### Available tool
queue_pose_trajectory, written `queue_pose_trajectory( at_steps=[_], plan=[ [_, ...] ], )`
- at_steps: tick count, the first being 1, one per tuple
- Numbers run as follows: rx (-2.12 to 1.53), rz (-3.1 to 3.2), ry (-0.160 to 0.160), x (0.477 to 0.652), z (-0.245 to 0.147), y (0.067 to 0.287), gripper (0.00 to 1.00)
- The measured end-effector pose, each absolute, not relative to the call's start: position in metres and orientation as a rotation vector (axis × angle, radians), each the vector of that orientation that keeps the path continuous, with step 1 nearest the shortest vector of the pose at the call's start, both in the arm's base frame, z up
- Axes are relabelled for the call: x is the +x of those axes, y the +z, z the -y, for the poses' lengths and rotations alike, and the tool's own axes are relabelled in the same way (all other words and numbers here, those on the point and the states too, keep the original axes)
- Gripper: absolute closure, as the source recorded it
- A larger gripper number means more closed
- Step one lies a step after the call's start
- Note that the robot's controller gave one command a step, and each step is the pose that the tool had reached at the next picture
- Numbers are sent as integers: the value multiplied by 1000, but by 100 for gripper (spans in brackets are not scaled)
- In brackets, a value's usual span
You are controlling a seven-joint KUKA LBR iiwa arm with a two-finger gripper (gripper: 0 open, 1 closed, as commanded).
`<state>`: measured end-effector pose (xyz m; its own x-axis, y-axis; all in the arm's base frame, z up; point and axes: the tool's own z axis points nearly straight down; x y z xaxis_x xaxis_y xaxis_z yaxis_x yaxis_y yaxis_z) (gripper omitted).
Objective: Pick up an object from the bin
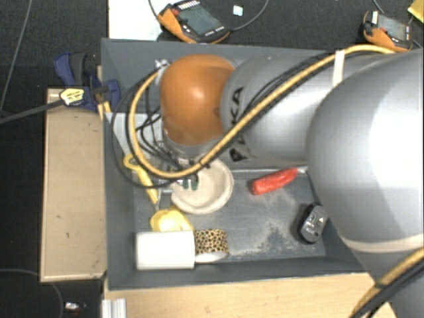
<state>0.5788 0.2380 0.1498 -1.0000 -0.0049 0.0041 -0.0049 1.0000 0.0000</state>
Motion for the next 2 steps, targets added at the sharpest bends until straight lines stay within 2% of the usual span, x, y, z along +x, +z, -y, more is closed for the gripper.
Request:
queue_pose_trajectory(
  at_steps=[1,2],
  plan=[
    [-5,3144,-2,581,-237,155,0],
    [-551,3089,1,577,-227,68,0]
  ],
)
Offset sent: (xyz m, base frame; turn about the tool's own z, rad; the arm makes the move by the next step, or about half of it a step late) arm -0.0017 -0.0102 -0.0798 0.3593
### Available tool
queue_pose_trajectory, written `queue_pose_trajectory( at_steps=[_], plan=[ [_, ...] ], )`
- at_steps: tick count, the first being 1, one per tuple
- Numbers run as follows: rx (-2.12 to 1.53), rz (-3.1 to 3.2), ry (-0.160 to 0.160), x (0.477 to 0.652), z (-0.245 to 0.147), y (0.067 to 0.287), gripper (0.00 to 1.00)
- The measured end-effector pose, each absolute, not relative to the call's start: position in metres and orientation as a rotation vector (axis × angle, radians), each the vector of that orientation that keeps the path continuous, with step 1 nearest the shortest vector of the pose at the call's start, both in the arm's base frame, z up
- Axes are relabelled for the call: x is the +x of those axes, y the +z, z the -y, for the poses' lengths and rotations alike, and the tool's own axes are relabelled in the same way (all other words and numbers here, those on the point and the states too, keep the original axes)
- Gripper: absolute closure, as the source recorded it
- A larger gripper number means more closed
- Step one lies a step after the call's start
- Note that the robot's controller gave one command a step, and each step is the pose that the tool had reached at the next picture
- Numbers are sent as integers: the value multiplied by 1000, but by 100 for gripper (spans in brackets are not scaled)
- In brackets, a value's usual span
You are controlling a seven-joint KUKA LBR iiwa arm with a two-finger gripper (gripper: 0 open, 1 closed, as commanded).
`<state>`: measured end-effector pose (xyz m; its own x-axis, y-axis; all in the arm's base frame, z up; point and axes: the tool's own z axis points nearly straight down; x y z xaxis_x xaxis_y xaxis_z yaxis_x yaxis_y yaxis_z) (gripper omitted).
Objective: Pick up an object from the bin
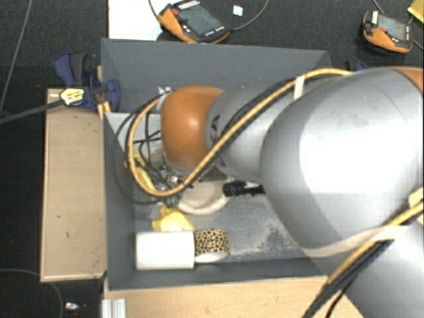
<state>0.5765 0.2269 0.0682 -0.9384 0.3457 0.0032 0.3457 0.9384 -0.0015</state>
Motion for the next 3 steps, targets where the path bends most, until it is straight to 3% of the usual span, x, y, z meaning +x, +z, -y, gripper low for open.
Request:
queue_pose_trajectory(
  at_steps=[1,2,3],
  plan=[
    [-462,3115,-7,553,-217,71,0],
    [-207,3140,-5,558,-181,72,0],
    [-440,3122,-13,554,-217,72,0]
  ],
)
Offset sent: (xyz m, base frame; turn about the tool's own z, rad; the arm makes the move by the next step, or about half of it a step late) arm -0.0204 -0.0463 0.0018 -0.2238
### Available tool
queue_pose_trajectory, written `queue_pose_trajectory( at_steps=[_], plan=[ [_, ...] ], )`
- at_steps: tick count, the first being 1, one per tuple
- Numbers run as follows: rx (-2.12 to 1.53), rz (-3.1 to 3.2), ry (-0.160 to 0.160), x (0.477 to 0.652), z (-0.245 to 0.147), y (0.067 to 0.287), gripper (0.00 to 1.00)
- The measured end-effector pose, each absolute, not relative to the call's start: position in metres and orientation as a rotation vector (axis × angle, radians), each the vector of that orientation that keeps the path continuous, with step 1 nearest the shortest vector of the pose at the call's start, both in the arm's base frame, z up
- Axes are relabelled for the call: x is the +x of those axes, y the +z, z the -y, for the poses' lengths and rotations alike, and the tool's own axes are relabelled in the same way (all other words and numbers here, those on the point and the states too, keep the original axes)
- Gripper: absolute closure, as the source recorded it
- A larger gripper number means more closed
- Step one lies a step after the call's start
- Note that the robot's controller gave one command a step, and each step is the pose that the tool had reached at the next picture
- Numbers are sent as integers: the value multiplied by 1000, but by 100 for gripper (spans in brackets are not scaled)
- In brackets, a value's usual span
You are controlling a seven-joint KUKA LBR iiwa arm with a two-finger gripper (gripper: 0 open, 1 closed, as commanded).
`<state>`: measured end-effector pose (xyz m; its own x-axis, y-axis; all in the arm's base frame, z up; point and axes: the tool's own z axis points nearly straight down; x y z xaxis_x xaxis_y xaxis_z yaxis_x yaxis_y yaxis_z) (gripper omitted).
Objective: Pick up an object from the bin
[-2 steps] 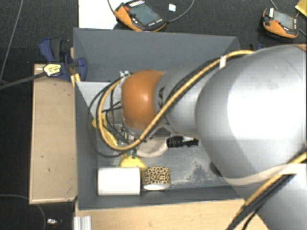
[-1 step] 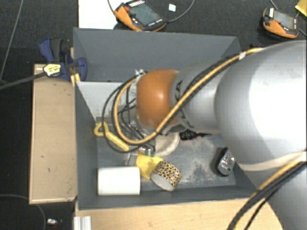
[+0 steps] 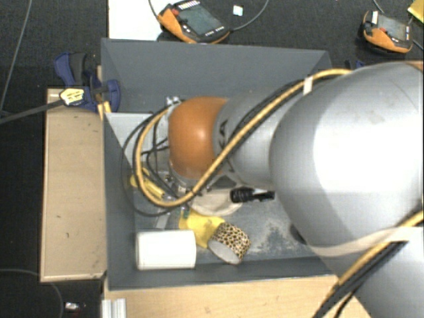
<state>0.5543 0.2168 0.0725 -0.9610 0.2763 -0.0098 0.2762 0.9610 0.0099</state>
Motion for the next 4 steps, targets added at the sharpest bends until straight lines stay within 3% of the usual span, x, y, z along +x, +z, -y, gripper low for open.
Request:
queue_pose_trajectory(
  at_steps=[1,3,4],
  plan=[
    [232,-3128,4,558,-182,72,100],
    [235,-3127,6,558,-182,76,100],
    [237,-3134,1,556,-182,97,100]
  ],
)
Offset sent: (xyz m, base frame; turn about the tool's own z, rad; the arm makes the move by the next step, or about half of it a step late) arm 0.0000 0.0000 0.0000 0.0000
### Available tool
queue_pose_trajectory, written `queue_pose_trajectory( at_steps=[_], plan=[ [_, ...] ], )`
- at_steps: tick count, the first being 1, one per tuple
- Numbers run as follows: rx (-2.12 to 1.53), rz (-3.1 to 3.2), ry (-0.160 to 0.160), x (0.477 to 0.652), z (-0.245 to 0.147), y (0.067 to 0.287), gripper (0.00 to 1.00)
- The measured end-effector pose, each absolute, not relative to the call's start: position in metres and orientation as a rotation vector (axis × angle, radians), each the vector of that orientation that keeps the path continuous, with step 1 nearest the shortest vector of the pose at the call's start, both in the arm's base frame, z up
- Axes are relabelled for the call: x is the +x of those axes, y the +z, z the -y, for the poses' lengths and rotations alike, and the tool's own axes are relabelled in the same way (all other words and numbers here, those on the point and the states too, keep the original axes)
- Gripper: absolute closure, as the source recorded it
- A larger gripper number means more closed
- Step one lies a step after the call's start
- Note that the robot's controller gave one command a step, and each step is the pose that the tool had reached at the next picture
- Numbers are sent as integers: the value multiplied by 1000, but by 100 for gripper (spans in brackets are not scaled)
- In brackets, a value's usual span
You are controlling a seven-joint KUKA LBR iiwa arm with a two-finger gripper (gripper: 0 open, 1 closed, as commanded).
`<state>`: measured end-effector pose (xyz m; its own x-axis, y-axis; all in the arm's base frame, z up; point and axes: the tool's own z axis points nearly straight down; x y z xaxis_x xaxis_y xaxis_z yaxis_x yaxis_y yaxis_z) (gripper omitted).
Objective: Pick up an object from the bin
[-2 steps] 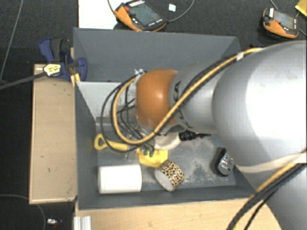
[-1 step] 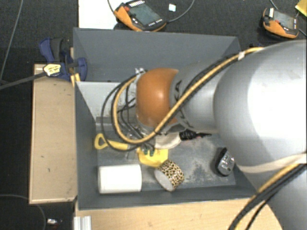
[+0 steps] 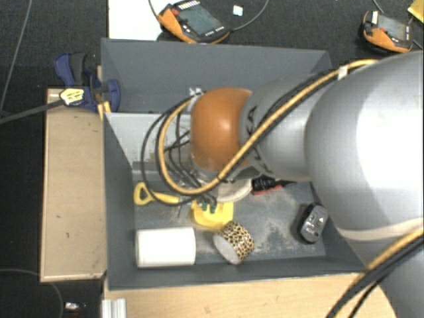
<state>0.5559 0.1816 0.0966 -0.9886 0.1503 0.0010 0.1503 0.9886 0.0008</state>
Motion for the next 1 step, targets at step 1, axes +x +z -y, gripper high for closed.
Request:
queue_pose_trajectory(
  at_steps=[1],
  plan=[
    [-238,3140,-7,558,-182,126,100]
  ],
)
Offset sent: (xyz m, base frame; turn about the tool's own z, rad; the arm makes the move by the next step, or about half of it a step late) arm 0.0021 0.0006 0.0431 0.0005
